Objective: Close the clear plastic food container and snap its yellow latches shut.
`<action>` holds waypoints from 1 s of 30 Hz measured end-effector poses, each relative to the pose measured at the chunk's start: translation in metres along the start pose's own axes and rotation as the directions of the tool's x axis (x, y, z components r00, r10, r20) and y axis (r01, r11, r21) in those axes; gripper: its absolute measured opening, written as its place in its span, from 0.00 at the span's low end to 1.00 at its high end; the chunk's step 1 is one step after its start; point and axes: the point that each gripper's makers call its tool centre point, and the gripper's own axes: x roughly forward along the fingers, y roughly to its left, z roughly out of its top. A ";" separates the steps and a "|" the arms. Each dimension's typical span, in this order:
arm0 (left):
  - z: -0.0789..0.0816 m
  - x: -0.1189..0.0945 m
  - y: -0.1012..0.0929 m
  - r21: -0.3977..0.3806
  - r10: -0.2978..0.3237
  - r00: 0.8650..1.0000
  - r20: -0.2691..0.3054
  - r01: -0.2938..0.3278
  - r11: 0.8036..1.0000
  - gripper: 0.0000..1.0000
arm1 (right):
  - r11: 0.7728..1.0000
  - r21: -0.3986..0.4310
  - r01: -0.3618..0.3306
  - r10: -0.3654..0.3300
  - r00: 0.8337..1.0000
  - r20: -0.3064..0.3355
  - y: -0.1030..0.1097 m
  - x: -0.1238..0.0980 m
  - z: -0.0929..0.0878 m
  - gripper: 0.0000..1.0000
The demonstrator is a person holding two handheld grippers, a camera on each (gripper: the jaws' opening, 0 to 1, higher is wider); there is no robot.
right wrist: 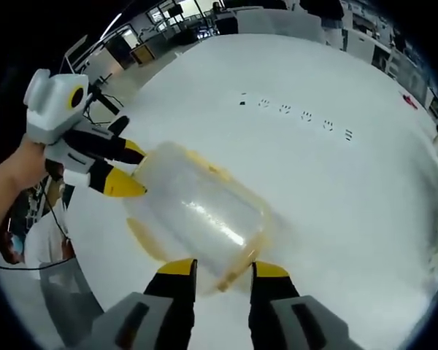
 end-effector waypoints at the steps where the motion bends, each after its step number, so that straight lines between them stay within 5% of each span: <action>1: -0.001 -0.001 0.000 -0.002 0.001 1.000 0.001 -0.001 1.000 0.31 | 1.000 -0.003 -0.001 0.001 1.000 0.000 0.001 0.000 0.000 0.26; 30: -0.034 -0.019 -0.001 -0.016 0.019 1.000 -0.005 -0.019 1.000 0.31 | 1.000 -0.010 -0.006 0.006 1.000 -0.016 0.031 0.005 -0.016 0.26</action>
